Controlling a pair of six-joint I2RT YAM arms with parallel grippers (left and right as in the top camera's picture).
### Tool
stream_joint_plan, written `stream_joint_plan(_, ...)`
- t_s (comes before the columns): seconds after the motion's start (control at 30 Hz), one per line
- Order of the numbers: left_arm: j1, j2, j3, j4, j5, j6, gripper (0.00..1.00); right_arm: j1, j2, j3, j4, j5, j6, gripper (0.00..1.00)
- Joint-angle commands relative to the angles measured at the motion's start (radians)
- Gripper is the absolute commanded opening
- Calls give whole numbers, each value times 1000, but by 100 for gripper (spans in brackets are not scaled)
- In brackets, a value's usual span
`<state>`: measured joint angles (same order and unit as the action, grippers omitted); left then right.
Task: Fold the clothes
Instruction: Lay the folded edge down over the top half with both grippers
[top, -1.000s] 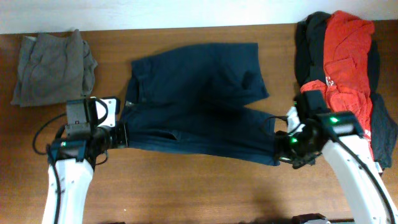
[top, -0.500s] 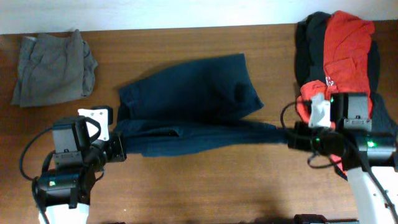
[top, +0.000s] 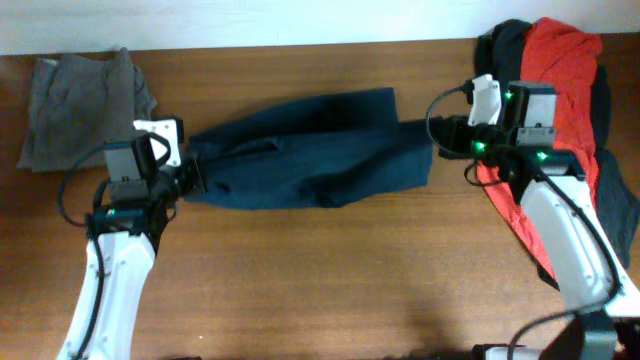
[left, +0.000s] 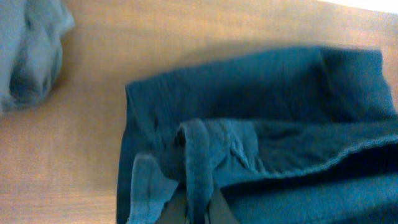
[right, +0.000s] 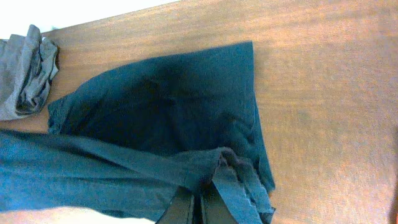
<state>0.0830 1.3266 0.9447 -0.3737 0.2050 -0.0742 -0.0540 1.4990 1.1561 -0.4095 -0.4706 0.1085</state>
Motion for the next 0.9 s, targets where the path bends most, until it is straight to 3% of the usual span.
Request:
stream_joint_plan(0.0, 33, 105, 11, 128, -175, 6, 1, 6, 70, 24, 114, 134, -32, 4)
stream_joint_plan(0.3, 10, 293, 11, 371, -164, -12, 2, 132, 309, 24, 405, 213, -33, 4)
stream_joint_plan(0.33, 6, 304, 11, 407, -164, -12, 12, 136, 328, 24, 434, 223, -34, 4)
stream_joint_plan(0.37, 5, 313, 11, 440, -165, -12, 35, 138, 344, 24, 462, 235, -34, 4)
stream_joint_plan(0.4, 3, 320, 11, 472, -164, -12, 66, 139, 361, 24, 496, 245, -34, 10)
stream_joint_plan(0.43, 4, 328, 11, 518, -165, -12, 99, 139, 369, 24, 517, 247, -34, 27)
stream_joint_plan(0.47, 4, 330, 11, 542, -165, -11, 99, 138, 373, 24, 539, 247, -33, 56)
stream_joint_plan(0.6, 5, 329, 18, 613, -165, -12, 99, 137, 360, 32, 578, 246, -25, 95)
stream_joint_plan(0.73, 5, 320, 58, 542, -164, -12, 99, 138, 336, 90, 464, 236, -23, 99)
stream_joint_plan(0.87, 5, 309, 127, 370, -165, -12, 99, 139, 330, 206, 223, 195, -35, 99)
